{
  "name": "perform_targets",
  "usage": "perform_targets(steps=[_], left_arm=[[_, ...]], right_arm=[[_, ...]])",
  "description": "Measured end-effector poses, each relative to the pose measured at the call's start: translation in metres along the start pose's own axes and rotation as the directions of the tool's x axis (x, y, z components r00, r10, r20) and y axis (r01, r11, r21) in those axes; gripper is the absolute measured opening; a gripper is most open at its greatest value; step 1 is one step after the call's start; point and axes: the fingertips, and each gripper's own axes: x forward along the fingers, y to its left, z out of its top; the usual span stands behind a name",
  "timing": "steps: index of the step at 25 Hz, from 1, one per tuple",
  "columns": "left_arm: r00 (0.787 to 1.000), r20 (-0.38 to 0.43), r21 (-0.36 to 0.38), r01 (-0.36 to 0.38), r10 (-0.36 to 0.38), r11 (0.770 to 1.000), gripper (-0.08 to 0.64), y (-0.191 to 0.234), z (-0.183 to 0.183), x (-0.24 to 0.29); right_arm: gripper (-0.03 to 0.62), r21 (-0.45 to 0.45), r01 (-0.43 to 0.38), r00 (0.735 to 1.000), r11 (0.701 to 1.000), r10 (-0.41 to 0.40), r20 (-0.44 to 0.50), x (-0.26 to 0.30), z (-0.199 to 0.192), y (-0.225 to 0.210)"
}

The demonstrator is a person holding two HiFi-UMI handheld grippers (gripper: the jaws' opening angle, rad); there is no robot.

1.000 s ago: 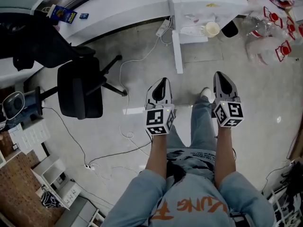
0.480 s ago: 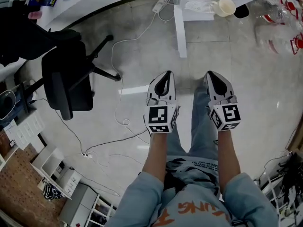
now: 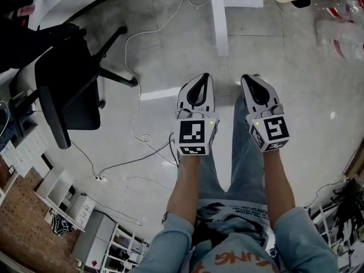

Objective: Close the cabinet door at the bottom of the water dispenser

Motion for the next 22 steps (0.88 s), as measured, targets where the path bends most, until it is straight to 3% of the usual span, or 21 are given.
perform_targets(steps=[14,22], left_arm=[[0.996,-0.089,-0.03,0.002,-0.005,1.0,0.011,0.028,-0.086,0.012],[0.992,-0.123,-0.083,-0.045,0.034,0.996,0.011,0.048,-0.115,0.003]], right_arm=[[0.031,0.033,0.005,0.998,0.999,-0.003,-0.061,0.067,-0.082,0.0],[0.034,-0.018,0.03,0.988,0.999,-0.033,-0.148,0.106,-0.121,-0.011]])
